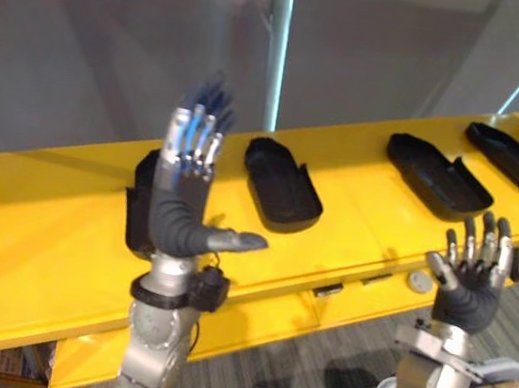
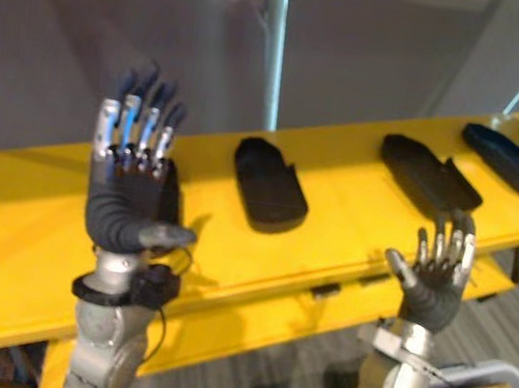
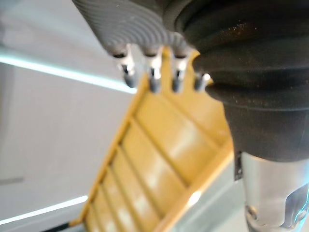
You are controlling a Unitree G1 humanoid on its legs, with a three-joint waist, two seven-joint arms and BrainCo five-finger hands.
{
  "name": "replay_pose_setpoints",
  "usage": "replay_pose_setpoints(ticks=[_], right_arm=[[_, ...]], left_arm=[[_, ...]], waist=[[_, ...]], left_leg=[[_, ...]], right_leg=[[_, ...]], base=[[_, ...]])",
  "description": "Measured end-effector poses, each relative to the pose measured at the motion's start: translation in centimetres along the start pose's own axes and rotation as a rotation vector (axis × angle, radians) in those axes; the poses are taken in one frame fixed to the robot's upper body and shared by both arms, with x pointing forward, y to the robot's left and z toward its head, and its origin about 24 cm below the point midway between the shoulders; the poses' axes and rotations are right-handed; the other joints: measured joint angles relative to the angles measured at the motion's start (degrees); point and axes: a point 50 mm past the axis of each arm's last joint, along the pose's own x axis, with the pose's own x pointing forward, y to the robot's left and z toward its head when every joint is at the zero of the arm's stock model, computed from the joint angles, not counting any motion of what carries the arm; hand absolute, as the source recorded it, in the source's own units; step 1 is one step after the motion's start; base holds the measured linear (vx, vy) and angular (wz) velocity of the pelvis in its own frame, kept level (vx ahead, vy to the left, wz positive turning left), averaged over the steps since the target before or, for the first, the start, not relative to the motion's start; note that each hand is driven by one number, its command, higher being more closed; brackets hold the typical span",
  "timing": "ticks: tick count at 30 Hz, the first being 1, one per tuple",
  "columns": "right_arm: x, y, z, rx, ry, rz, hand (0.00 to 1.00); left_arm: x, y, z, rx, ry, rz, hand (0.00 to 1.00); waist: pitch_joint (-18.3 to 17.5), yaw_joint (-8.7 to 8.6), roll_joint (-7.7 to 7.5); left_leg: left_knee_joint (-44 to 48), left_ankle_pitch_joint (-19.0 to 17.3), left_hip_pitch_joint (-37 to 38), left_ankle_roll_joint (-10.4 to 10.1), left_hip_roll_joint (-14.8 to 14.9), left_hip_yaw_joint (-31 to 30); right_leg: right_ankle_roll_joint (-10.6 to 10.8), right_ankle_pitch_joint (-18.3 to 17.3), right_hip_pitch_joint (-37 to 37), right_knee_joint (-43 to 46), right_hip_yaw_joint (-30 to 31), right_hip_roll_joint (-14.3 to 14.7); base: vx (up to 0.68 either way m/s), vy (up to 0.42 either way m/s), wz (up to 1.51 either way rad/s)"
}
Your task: Walk over and take plastic housings, then place them on the shelf
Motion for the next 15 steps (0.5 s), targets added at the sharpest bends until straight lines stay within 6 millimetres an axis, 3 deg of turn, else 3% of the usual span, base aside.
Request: replay_pose_setpoints(ticks=[2, 3, 5, 6, 7, 11, 15], right_arm=[[0.4, 0.7, -0.2, 0.014, 0.007, 0.038, 0.00], [1.3, 1.7, -0.1, 0.027, -0.013, 0.099, 0.00], [2.3, 2.7, -0.2, 0.027, -0.027, 0.181, 0.00], [2.9, 3.2, -0.4, 0.023, -0.027, 0.218, 0.00], [3.2, 3.5, -0.9, 0.020, -0.011, 0.238, 0.00], [2.8, 4.3, -1.6, 0.055, 0.020, 0.292, 0.00], [3.2, 4.5, -2.0, 0.008, 0.010, 0.343, 0.00]], left_arm=[[-0.3, 0.4, -0.1, 0.014, 0.016, 0.019, 0.00], [-0.7, 1.0, -0.1, 0.044, 0.034, 0.043, 0.00], [-1.2, 1.7, 0.0, 0.080, 0.049, 0.078, 0.00], [-1.5, 2.1, 0.1, 0.099, 0.061, 0.092, 0.00], [-1.9, 2.5, 0.1, 0.132, 0.076, 0.099, 0.00], [-2.2, 3.4, 0.4, 0.248, 0.077, 0.116, 0.00], [-2.1, 4.8, 0.9, 0.339, 0.055, 0.172, 0.00]], waist=[[-0.1, 0.53, -0.28], [-0.1, 2.97, 0.16], [-0.5, 4.56, 1.61], [-1.0, 4.92, 2.62], [-1.1, 4.83, 2.79], [-1.5, 5.00, 0.85], [-1.7, 4.83, 0.54]], left_leg=[[4.9, -1.0, -2.6, 0.5, -0.3, -6.0], [9.9, -3.4, -5.7, 1.9, -0.8, -16.6], [12.2, -7.7, -6.5, 1.3, -0.6, -24.2], [12.5, -10.0, -6.2, -0.3, -0.4, -26.5], [13.6, -11.0, -5.8, 0.2, -0.5, -24.7], [15.6, -12.4, -5.8, 0.5, -0.8, -19.9], [15.7, -12.4, -5.7, 0.5, -1.2, -20.2]], right_leg=[[0.0, 0.0, -1.3, 0.5, 1.4, 0.1], [0.0, 0.0, -3.8, 1.8, 5.5, 0.9], [-0.1, 0.1, -5.8, 1.7, 10.0, 3.0], [-0.2, 0.6, -6.8, 1.6, 11.9, 4.1], [-0.5, 1.0, -6.8, 1.3, 13.3, 4.1], [-1.7, 2.3, -8.5, 1.4, 15.9, 3.7], [-1.2, 3.8, -9.1, 1.5, 15.7, 3.8]], base=[[-0.09, -0.031, -0.45], [-0.13, 0.019, -1.17], [-0.14, 0.074, -1.29], [-0.10, 0.131, -1.14], [-0.12, 0.160, -1.08], [-0.08, 0.146, -0.60], [0.01, 0.030, -0.17]])
